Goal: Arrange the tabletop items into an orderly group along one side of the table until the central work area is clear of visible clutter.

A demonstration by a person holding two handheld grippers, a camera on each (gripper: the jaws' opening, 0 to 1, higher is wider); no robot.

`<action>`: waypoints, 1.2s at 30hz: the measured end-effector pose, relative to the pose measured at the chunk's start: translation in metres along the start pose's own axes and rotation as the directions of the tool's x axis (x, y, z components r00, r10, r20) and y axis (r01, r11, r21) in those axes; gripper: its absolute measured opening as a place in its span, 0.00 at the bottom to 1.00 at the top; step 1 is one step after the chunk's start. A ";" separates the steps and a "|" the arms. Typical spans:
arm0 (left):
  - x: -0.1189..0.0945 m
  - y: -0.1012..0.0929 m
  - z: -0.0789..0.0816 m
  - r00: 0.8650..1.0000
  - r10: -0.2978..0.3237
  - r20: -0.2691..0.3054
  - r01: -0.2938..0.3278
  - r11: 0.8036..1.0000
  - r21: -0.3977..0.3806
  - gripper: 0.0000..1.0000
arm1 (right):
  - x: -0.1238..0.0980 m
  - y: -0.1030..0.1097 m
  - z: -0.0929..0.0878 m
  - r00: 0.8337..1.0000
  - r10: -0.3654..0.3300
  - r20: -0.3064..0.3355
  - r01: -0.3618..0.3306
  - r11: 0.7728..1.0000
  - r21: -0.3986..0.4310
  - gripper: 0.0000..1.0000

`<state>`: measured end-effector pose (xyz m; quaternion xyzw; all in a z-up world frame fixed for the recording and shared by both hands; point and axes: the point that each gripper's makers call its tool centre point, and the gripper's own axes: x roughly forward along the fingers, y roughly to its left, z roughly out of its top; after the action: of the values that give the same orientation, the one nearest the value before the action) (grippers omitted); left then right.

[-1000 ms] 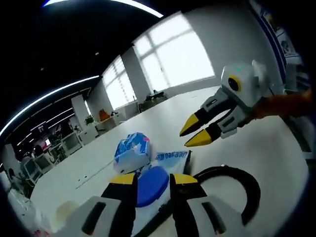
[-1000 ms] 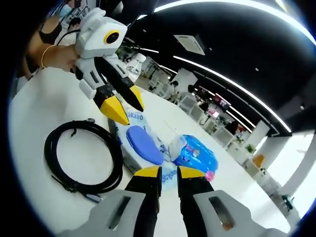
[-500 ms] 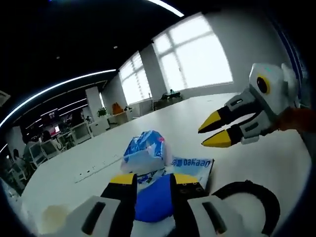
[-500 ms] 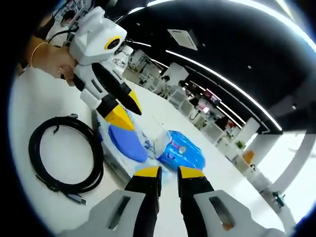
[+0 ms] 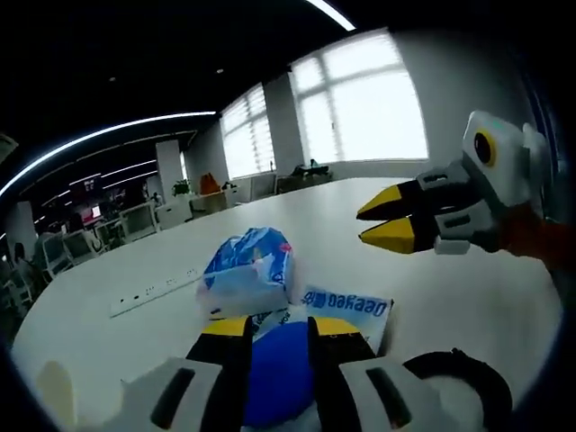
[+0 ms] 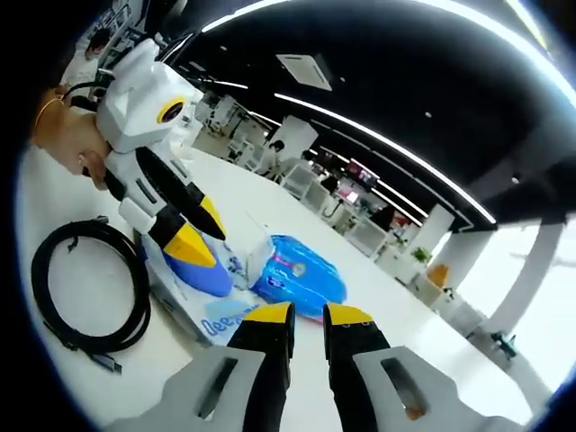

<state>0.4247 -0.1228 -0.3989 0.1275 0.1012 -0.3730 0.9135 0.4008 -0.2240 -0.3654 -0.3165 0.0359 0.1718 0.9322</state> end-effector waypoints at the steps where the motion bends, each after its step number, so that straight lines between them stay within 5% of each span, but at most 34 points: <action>1: 0.002 0.001 0.002 1.000 0.003 0.003 -0.003 1.000 -0.003 0.23 | 0.001 -0.001 0.000 1.000 -0.004 0.006 0.004 1.000 0.003 0.11; 6: 0.010 -0.001 0.011 1.000 -0.008 0.019 0.010 0.994 -0.106 0.23 | 0.010 -0.005 -0.001 1.000 -0.007 0.016 0.007 1.000 0.015 0.11; 15: 0.020 0.005 0.010 0.999 0.036 0.017 -0.035 0.998 -0.044 0.23 | 0.021 -0.008 -0.013 1.000 -0.005 0.006 0.005 1.000 -0.002 0.11; 36: 0.027 0.012 0.009 0.999 0.049 0.023 -0.046 0.991 -0.123 0.23 | 0.073 -0.032 -0.025 0.999 0.011 -0.036 -0.007 0.993 0.115 0.11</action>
<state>0.4533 -0.1355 -0.3957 0.0689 0.1089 -0.3459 0.9294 0.4809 -0.2410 -0.3796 -0.2651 0.0644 0.1678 0.9473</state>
